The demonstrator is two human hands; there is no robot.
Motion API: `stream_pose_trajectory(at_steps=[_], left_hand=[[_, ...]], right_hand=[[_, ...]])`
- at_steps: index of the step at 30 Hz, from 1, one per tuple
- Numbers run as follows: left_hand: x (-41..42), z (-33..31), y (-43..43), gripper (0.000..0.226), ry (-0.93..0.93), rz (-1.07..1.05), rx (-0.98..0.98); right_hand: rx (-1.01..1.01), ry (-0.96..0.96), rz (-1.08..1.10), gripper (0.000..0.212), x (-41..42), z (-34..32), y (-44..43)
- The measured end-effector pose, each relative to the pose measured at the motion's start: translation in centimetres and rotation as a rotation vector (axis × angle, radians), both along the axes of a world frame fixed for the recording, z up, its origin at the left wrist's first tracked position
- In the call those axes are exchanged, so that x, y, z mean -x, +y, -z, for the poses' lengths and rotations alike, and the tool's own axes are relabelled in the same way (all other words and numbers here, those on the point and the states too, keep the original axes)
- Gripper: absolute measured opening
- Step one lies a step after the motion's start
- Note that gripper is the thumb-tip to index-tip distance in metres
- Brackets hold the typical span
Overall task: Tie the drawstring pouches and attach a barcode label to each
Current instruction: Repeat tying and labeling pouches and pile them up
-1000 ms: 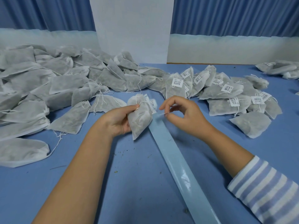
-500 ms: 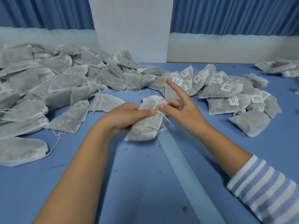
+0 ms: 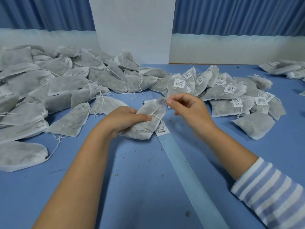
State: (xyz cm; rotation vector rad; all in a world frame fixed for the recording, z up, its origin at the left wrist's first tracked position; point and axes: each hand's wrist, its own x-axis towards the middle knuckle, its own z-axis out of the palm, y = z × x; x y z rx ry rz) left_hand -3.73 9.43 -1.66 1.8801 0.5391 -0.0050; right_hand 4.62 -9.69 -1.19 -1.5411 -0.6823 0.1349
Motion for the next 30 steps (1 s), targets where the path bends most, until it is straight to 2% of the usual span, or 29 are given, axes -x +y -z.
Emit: stream_pose_trajectory(at_steps=[4, 10, 15, 22, 24, 27, 30], left_hand=[[-0.1, 0.1, 0.0, 0.025, 0.003, 0.007, -0.074], [0.1, 0.0, -0.2, 0.033, 0.003, 0.049, -0.05], [0.3, -0.1, -0.4, 0.053, 0.033, 0.137, -0.018], [0.8, -0.4, -0.2, 0.039, 0.028, 0.306, 0.087], [0.9, -0.6, -0.3, 0.045, 0.02, 0.343, 0.083], [0.5, -0.5, -1.0, 0.066, -0.009, 0.157, 0.081], [0.0, -0.2, -1.6, 0.054, -0.087, 0.047, 0.044]], right_hand=[[0.094, 0.023, -0.073, 0.021, 0.0, 0.0, 0.0], [0.221, 0.028, -0.113, 0.012, -0.1, 0.4, 0.1], [0.273, -0.072, -0.104, 0.003, -0.4, 0.8, 0.0], [0.295, -0.232, -0.083, 0.017, -0.1, 1.2, 0.2], [0.292, -0.265, -0.079, 0.018, -0.2, 1.2, 0.3], [0.299, -0.337, -0.069, 0.025, -0.2, 1.5, 0.4], [0.262, -0.388, -0.019, 0.049, 0.1, 1.9, 0.6]])
